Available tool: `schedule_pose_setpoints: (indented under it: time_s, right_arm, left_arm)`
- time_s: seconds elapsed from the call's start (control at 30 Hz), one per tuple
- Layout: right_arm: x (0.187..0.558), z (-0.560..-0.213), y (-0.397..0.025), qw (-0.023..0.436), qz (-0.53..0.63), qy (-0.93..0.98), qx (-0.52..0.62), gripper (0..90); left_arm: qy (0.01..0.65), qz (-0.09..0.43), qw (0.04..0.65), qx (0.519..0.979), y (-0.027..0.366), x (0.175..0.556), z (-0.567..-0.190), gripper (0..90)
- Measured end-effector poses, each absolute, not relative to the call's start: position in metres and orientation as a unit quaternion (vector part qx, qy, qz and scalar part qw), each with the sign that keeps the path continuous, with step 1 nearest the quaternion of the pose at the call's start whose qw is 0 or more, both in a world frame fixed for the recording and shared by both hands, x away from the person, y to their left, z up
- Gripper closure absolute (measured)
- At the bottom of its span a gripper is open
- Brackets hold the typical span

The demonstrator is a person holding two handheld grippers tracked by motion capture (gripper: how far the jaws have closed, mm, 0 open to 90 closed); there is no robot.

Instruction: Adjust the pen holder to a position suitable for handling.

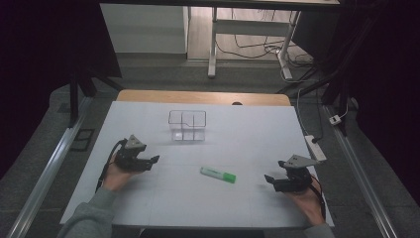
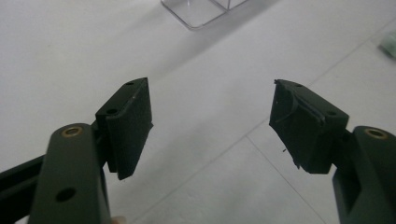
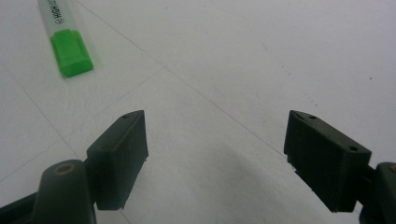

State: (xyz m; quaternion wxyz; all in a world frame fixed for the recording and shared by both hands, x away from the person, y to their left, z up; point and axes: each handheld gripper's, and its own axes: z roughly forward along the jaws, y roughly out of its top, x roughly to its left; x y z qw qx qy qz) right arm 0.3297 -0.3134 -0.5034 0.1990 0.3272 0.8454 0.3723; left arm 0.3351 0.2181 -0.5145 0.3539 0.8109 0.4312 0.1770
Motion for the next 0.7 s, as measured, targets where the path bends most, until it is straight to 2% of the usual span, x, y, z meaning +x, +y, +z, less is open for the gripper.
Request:
schedule_pose_setpoints:
  time_s: [0.7]
  right_arm:
    - [0.331,-0.504,-0.316,0.187,0.375,0.845,0.332,21.6]
  left_arm:
    - [0.454,0.173,0.353,0.799,0.218,0.385,-0.516,34.5]
